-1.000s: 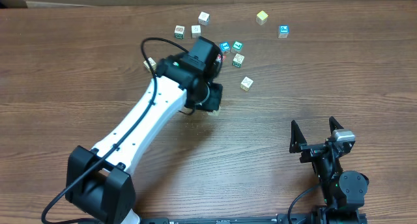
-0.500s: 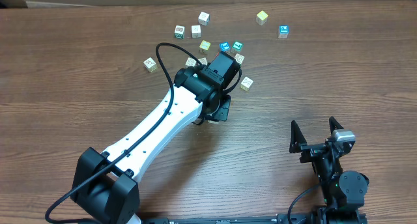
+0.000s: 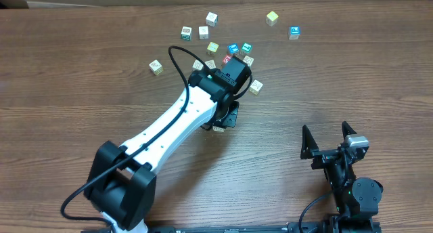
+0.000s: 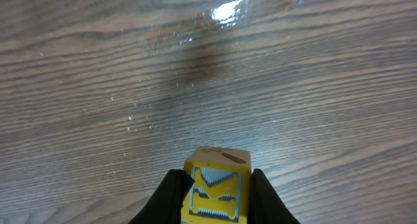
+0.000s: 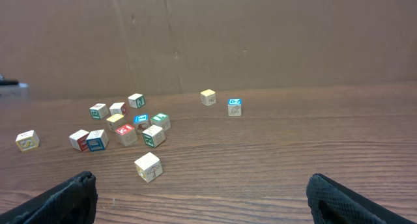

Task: Form a circle
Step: 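Lift the yellow block with the left gripper and carry it right, then lower the yellow block to the table and open the left gripper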

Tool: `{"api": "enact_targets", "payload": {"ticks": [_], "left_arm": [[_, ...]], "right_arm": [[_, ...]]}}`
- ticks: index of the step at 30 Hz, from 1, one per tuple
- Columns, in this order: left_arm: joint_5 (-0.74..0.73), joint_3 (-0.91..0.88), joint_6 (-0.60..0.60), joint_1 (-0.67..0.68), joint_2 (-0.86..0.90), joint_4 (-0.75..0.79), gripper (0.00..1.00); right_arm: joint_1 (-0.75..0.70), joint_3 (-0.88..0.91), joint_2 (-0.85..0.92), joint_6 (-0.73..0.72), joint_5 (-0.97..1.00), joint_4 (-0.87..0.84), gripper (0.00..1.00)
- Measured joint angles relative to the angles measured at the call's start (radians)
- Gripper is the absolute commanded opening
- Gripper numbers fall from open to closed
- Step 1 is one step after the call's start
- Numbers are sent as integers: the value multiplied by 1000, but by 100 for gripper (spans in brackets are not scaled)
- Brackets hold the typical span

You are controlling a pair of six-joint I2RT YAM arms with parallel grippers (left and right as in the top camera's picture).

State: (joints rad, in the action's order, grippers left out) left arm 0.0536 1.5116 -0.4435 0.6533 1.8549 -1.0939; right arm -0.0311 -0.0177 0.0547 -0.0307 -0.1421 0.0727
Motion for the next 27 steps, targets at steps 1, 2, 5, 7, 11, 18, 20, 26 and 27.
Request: {"api": "enact_targets", "payload": {"ticks": [1, 2, 5, 7, 11, 18, 20, 26, 27], "left_arm": [[0, 0, 0, 0, 10, -2, 4], [0, 0, 0, 0, 17, -4, 4], [0, 0, 0, 0, 27, -9, 4], [0, 0, 0, 0, 27, -10, 4], [0, 0, 0, 0, 27, -24, 4], [0, -28, -1, 2, 27, 11, 5], [0, -57, -3, 2, 27, 48, 6], [0, -121, -3, 2, 27, 152, 7], [0, -132, -3, 2, 27, 180, 7]], "right_arm": [[0, 0, 0, 0, 0, 0, 100], [0, 0, 0, 0, 0, 0, 100], [0, 0, 0, 0, 0, 0, 100], [0, 0, 0, 0, 0, 0, 100], [0, 0, 0, 0, 0, 0, 100], [0, 0, 0, 0, 0, 0, 100], [0, 0, 0, 0, 0, 0, 100], [0, 0, 0, 0, 0, 0, 100], [0, 0, 0, 0, 0, 0, 100]]}}
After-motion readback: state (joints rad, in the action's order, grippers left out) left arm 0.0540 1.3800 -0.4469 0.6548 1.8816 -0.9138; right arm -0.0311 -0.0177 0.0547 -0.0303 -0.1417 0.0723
